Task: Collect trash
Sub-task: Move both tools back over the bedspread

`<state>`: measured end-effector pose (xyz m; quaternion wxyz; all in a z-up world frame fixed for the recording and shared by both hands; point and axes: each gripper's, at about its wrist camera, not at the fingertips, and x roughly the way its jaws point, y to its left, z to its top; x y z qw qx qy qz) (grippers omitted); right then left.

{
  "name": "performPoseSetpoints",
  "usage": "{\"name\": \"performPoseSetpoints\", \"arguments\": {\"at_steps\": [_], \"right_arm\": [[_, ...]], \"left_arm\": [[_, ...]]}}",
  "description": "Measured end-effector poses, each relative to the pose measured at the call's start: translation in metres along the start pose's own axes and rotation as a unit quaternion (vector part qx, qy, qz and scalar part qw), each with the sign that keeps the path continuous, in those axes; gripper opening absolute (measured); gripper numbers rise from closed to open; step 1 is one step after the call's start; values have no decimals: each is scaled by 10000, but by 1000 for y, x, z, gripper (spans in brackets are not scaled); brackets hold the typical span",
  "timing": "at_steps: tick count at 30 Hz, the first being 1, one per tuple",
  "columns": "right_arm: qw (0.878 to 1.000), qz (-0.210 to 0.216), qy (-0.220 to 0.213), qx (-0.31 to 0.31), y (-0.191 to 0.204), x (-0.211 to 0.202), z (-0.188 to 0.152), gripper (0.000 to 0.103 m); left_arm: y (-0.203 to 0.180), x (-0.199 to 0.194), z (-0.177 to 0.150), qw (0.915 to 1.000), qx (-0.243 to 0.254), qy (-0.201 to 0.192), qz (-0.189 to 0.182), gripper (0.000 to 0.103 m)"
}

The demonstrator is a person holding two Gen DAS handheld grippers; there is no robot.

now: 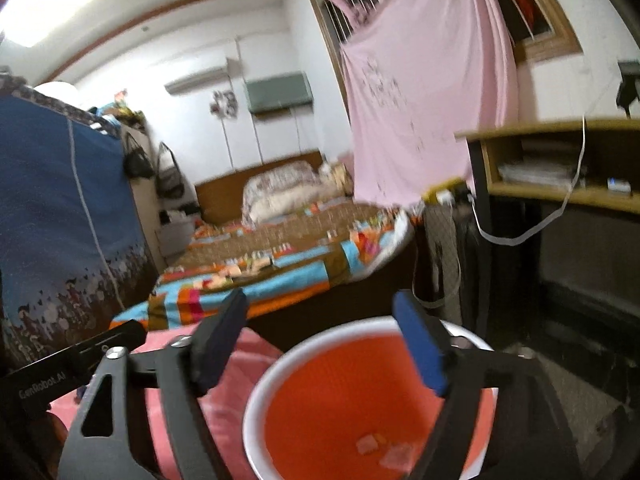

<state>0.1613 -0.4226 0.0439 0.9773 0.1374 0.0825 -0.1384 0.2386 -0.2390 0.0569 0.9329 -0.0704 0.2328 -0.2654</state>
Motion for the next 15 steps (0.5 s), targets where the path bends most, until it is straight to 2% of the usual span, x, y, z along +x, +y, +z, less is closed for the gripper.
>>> {"name": "performPoseSetpoints", "arguments": {"at_steps": [2,4,5,6,9,15], "right_arm": [[9997,74,-206,-96,10,-4,2,84],[9986,128,-459,-213,22,-9,3,91],[9978,164,-597,-256,28,-12,3,100],[9971,192,-687,-275,32,-14,4,103],[9936,399,-992,-355,47,-20,5,103],[9869,786,-1282,-586,82,-25,1,103]], "left_arm": [[11,-13,2,9994,17,-254,254,66],[20,-24,4,9978,-7,-482,456,79],[27,-31,5,9965,-30,-607,568,89],[34,-38,6,9942,-68,-766,753,91],[52,-58,6,9880,-112,-1114,1063,90],[80,-92,3,9762,6,-1517,1550,90]]}}
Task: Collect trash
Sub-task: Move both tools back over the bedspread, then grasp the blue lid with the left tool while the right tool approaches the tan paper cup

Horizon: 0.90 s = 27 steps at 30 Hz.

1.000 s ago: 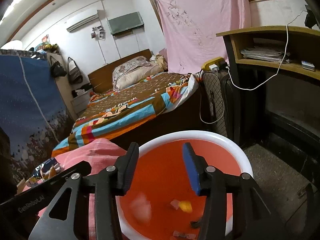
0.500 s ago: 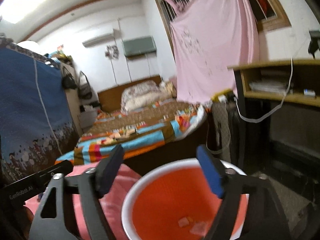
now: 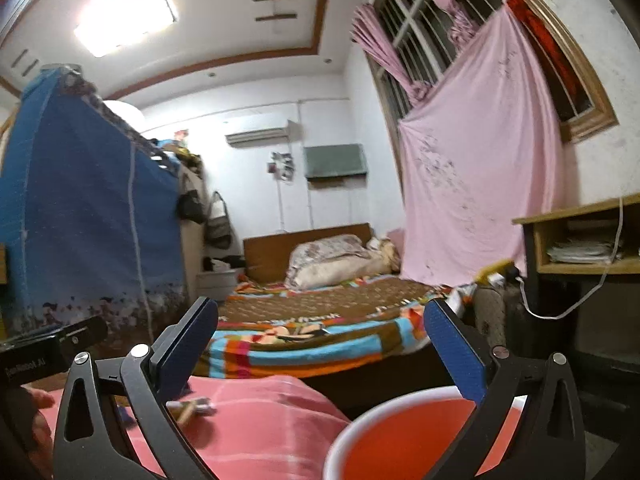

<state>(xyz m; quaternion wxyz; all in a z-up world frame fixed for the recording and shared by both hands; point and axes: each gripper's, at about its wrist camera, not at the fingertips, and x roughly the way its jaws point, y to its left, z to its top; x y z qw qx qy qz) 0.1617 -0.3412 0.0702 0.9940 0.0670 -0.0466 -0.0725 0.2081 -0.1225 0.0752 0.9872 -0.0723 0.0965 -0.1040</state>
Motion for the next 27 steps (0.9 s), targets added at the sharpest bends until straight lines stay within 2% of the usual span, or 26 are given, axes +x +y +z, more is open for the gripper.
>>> {"name": "performPoseSetpoints", "arguments": {"at_steps": [8,14,20,25,27], "right_arm": [[9981,533,-289,-117,47,0,-5,103],[9954,843,-194,-409,77,9,-15,103],[9925,976,159,-725,99,27,-28,103],[9878,1134,756,-757,105,48,-38,103],[9858,1162,971,-722,104,55,-41,98]], "left_arm": [[55,-23,2,9978,99,-402,520,91],[90,-26,-2,9955,140,-490,799,91],[112,-7,-8,9973,89,-58,724,91],[114,14,-18,9976,-60,489,492,89],[113,22,-22,9968,-98,693,374,86]]}}
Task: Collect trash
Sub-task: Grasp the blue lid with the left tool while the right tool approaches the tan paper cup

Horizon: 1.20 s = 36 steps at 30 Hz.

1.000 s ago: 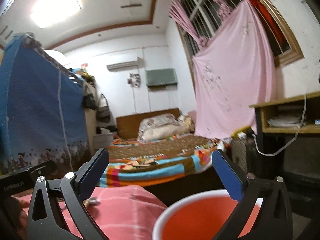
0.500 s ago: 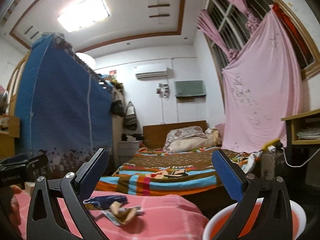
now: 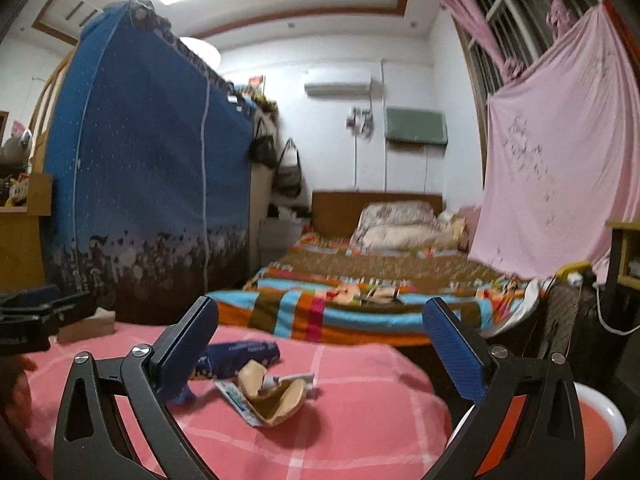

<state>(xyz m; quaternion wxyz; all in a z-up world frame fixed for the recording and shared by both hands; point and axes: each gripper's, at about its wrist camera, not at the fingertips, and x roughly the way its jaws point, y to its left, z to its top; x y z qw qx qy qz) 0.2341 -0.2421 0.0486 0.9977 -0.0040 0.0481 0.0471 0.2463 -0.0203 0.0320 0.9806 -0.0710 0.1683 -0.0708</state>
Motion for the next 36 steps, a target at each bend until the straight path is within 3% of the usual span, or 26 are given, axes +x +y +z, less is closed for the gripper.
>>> {"name": "performPoseSetpoints", "arguments": {"at_steps": [5,9,15,21,26,31,33,36], "right_arm": [[9979,281,589,36,0,21,-4,74],[9934,529,1015,-18,5,33,-10,55],[9851,717,1563,-63,11,49,-17,43],[9740,791,2099,329,2,63,-26,43],[9632,889,2478,539,-2,71,-34,42],[9571,977,2684,479,2,76,-38,28],[9560,993,2716,486,3,76,-38,15],[9555,1007,2721,533,2,75,-39,8]], "left_arm": [[-10,20,-7,9973,118,634,-339,68],[-19,38,-14,9899,257,1232,-651,55],[-30,61,-22,9765,311,1940,-889,46],[-38,80,-26,9684,186,2308,-932,44],[-38,90,-32,9630,95,2561,-838,24],[-36,86,-30,9631,20,2531,-913,23],[-36,84,-30,9634,1,2518,-918,22],[-35,81,-30,9636,-42,2500,-942,21]]}}
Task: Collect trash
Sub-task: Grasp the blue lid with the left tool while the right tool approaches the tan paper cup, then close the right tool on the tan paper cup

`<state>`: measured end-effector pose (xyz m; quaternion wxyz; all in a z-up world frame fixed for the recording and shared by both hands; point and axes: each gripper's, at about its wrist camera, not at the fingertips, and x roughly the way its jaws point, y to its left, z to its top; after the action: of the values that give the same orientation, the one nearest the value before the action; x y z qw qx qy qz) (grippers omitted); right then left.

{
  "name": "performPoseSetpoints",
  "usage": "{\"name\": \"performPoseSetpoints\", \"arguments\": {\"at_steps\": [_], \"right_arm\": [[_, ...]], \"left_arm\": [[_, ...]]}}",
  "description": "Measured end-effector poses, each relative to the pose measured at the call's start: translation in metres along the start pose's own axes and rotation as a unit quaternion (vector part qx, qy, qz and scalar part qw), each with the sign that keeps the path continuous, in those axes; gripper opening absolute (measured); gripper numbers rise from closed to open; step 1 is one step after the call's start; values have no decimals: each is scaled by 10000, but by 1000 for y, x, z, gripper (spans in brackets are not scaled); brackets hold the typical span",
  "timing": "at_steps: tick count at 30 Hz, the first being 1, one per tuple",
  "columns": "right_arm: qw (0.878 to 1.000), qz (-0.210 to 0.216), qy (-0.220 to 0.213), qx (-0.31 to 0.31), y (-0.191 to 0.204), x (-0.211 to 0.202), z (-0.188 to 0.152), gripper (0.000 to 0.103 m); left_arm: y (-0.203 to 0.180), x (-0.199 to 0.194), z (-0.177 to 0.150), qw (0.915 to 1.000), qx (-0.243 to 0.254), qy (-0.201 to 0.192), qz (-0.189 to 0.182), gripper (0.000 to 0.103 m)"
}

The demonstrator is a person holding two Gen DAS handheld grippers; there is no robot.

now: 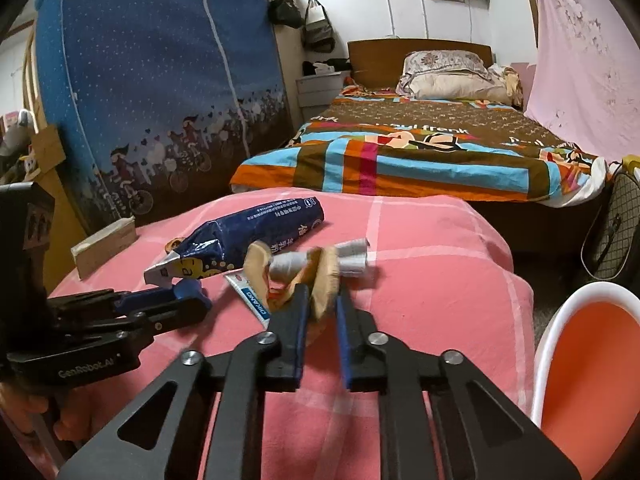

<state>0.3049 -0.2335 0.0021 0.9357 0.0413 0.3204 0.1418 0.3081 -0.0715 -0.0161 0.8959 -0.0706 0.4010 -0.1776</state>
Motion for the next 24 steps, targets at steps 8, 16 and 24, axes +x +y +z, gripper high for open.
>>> {"name": "performPoseSetpoints", "arguments": {"at_steps": [8,16,24], "right_arm": [[9997,37,-226,-28,3,-12,-3,5],[9986,20,-515,-104,6,-29,-8,4],[9964,-22,-845,35,-2,-49,-13,4]], "left_arm": [[-2,-17,-11,9999,-34,-118,-94,21],[-7,-35,-24,9993,-56,-200,-308,21],[-17,-52,-28,9971,153,-514,-536,21]]}}
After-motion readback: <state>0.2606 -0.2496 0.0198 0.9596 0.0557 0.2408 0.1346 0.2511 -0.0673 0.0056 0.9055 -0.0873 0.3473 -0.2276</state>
